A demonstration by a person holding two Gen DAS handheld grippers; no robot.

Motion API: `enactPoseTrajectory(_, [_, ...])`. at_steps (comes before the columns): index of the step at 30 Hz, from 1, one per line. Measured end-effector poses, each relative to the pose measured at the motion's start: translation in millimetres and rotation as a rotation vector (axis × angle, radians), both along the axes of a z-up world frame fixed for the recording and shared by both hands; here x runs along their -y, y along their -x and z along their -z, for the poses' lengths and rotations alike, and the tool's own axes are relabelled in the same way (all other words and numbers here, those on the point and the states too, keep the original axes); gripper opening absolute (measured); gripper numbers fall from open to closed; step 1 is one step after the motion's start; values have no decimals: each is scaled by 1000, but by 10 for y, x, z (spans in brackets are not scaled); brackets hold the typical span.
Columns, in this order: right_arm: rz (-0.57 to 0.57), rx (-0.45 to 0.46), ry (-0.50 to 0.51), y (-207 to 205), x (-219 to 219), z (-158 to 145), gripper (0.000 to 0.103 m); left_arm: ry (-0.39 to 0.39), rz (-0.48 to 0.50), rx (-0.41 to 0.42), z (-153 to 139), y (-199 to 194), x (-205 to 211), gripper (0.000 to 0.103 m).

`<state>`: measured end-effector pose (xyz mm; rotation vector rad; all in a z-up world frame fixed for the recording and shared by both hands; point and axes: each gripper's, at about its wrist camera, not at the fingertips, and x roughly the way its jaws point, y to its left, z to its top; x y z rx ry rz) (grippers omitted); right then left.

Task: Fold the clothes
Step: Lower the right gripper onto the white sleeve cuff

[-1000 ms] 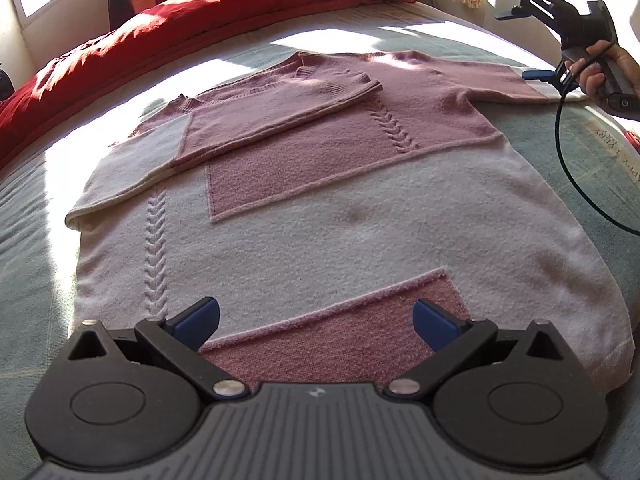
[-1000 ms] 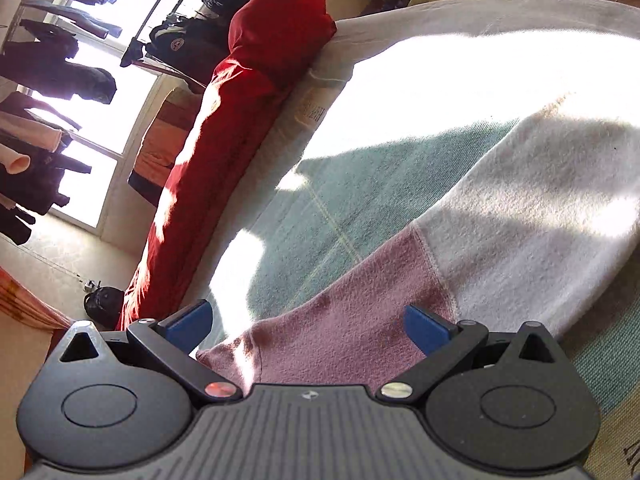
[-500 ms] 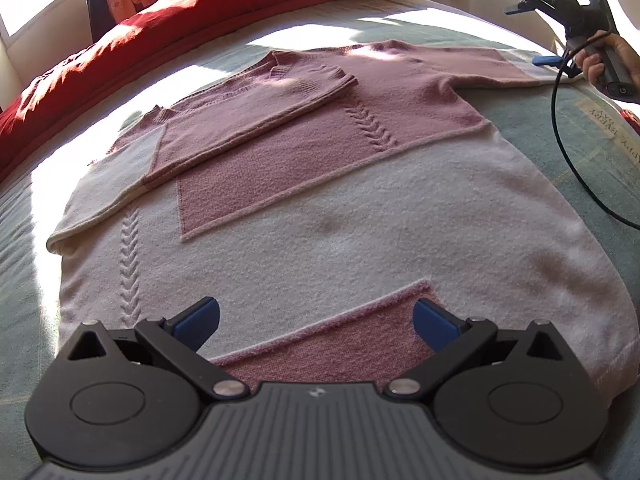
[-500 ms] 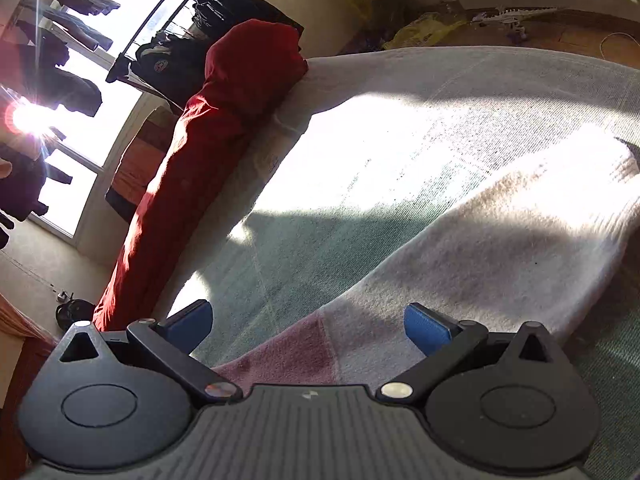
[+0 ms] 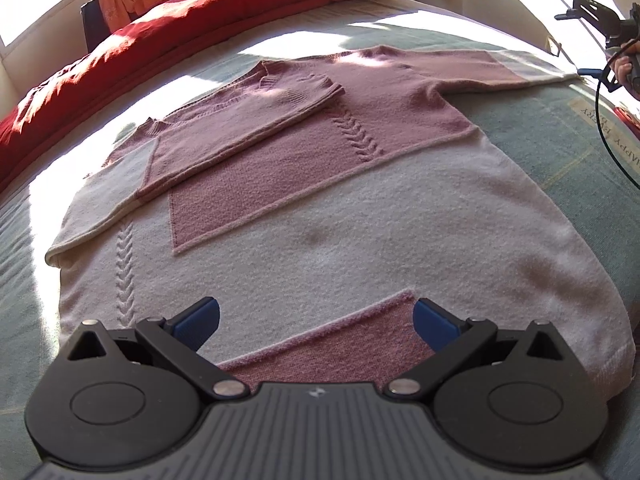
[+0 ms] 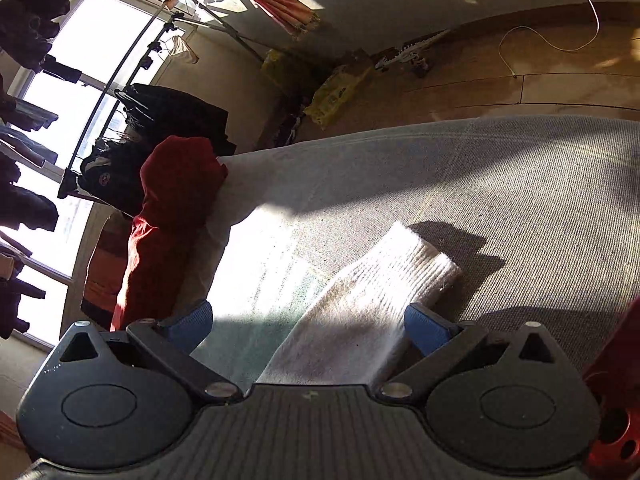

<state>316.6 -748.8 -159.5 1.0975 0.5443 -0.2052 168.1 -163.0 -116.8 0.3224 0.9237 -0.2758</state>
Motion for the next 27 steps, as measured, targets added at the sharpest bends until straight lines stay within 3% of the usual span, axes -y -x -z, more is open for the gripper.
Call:
enactPoseTrajectory(4, [-10,-25,-100,22,-71,158,103,-6,21,-2,8,30,49,102])
enactPoseTrajectory(7, [15,-26,-117,-4,-80,269,102,-10,29,-3,14,38,66,102])
enactPoseTrajectory(13, [50,10,-98,-115,-15,322,93,-12,8,-16,58,-8,42,102])
enactPoseTrajectory(20, [66,51,-95,-244,105,374,92,-11,10,-22,80,-28,57,102])
enactPoseTrajectory(27, [-41,64,-92,-66,-21,349,91,1,7,-26,83,-58,53,102])
